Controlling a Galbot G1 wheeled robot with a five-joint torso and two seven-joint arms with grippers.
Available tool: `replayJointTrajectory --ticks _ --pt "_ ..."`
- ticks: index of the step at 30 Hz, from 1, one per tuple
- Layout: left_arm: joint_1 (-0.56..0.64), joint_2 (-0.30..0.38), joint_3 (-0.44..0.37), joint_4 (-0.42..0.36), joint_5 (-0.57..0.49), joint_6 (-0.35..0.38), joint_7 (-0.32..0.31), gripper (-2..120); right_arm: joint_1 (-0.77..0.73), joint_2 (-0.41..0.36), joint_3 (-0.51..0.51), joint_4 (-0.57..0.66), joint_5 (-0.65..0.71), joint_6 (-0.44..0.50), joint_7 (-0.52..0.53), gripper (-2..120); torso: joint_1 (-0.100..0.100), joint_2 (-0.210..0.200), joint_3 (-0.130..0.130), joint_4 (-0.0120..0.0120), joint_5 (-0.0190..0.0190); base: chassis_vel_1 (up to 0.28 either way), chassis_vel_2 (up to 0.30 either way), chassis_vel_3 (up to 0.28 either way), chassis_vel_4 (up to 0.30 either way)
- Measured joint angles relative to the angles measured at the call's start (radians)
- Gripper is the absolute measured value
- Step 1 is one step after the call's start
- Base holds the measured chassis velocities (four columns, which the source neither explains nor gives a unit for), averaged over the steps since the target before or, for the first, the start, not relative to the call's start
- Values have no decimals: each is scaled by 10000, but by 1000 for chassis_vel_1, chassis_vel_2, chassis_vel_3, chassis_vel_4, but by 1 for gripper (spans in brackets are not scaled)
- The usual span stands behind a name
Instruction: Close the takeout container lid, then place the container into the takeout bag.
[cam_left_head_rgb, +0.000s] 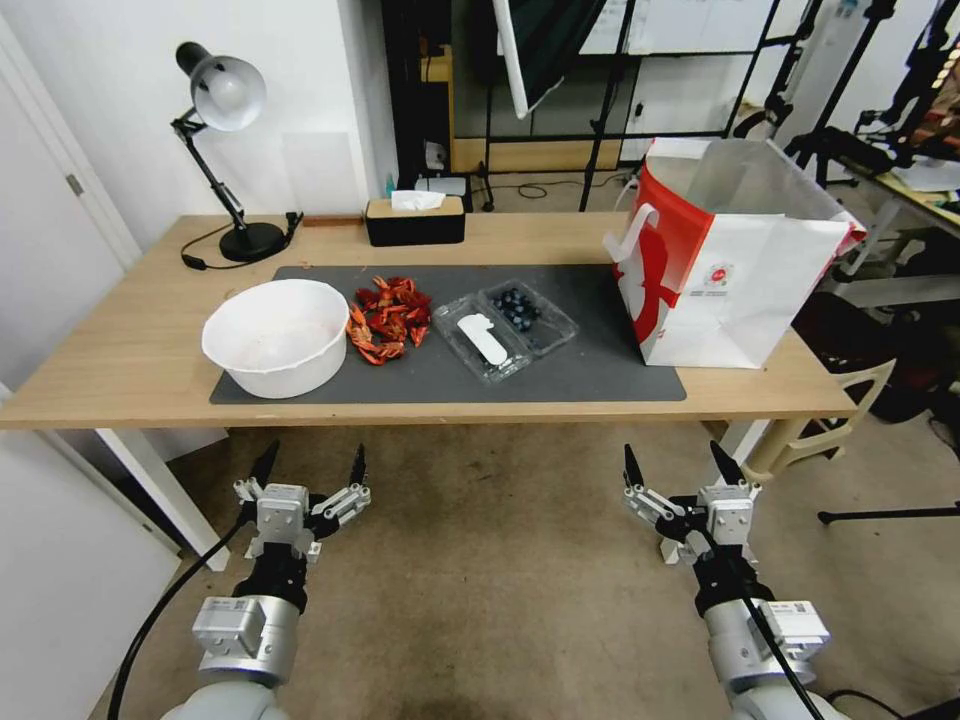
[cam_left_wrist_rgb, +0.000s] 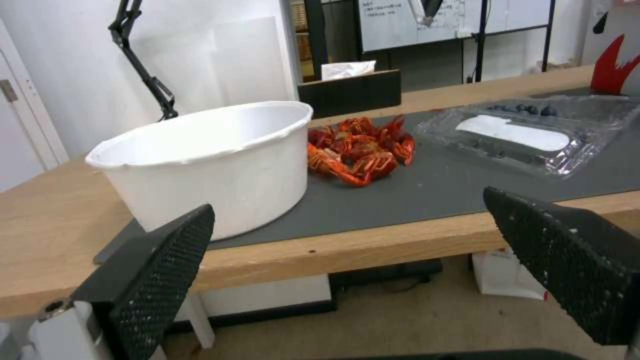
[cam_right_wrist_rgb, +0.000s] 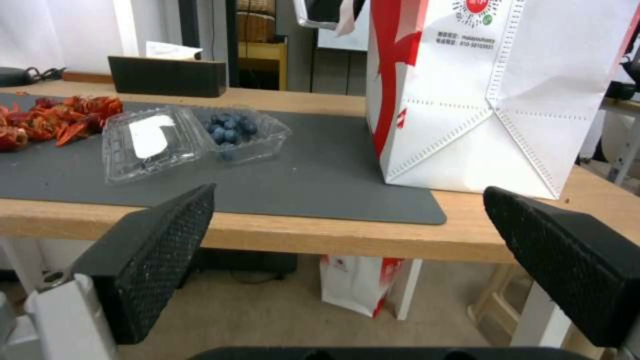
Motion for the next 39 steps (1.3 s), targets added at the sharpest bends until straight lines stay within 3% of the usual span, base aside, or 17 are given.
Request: replayJointTrajectory --ticks 27,28,30,31,32,35,39 --pt "-87 39 123 11 -117 0 -152 100 35 147 -117 -76 -342 0 -201 100 -1 1 0 2 -3 0 0 0 0" --pt "-423 155 534 76 -408 -2 -470 100 127 529 -514 -290 -1140 -12 -718 100 -1 0 -1 -7 -5 0 0 0 0" --pt "-456 157 534 70 -401 -3 -478 100 195 811 -761 -444 -1732 -21 -1088 100 0 0 1 2 2 0 0 0 0" --pt "-799 311 1006 162 -833 -16 -979 100 259 1043 -1009 -572 -2219 -36 -1412 100 1 0 0 5 3 0 0 0 0" --pt "-799 311 1006 162 -833 -16 -979 100 259 1043 -1009 -572 -2219 -36 -1412 100 1 0 0 5 3 0 0 0 0" --pt "-1629 713 2130 434 -1903 -52 -2193 100 314 1078 -1038 -662 -2375 -29 -1464 100 1 0 0 -7 -2 0 0 0 0" --pt "-1861 859 2307 670 -2176 -109 -2424 100 346 1078 -991 -735 -2384 -25 -1418 100 2 0 0 1 0 0 0 0 0"
